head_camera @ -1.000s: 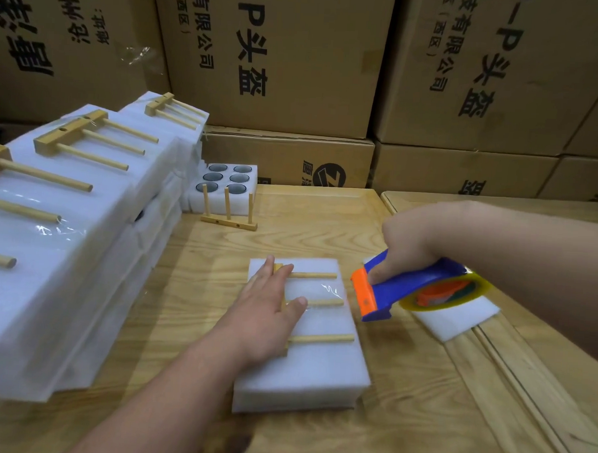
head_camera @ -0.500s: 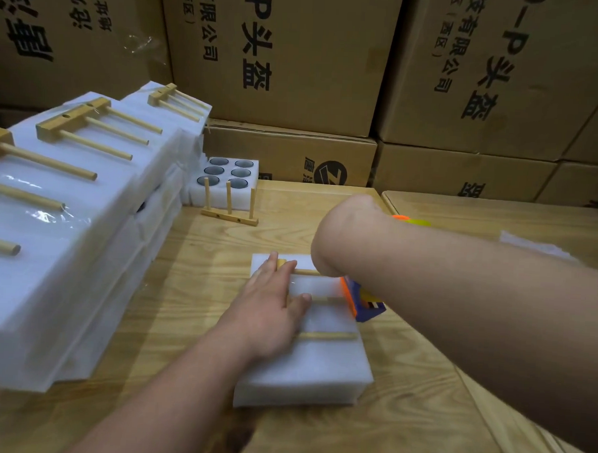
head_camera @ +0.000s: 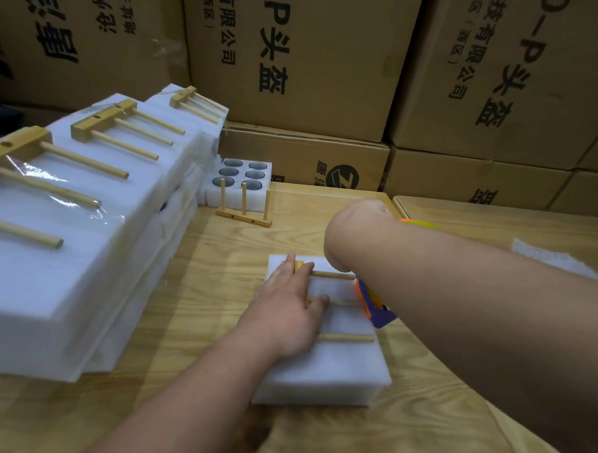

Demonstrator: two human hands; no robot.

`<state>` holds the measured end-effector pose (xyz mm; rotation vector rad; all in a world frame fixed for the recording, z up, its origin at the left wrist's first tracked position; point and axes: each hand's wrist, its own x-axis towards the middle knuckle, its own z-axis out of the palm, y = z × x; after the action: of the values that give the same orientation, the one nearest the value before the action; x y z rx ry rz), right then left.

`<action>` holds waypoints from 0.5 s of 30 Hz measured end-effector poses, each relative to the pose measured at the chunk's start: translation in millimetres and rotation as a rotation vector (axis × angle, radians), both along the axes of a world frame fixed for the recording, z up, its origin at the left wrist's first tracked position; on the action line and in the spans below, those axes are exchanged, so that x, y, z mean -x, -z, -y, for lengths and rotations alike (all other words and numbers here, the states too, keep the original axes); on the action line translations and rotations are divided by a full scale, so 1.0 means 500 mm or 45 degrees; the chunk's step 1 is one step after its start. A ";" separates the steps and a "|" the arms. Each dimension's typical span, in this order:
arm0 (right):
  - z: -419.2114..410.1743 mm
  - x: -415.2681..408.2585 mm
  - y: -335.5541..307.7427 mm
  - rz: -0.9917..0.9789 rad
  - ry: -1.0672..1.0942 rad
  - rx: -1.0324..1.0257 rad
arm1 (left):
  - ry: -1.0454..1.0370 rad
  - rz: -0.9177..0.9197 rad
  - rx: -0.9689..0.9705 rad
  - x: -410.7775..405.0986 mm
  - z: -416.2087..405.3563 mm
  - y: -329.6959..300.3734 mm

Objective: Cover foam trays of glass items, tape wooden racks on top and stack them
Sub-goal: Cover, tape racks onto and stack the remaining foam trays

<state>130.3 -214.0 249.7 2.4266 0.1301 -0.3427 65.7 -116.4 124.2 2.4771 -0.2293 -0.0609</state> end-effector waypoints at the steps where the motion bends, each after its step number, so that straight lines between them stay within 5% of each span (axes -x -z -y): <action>1: -0.002 0.000 0.000 -0.005 -0.003 0.004 | 0.002 0.002 -0.002 0.000 0.000 -0.001; 15: -0.007 -0.005 0.007 -0.039 0.028 0.028 | 0.000 -0.005 -0.024 0.003 0.004 -0.008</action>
<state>132.9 -210.4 246.0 2.4033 0.1129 -0.3896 64.4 -118.6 128.0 2.4954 -0.2279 -0.0683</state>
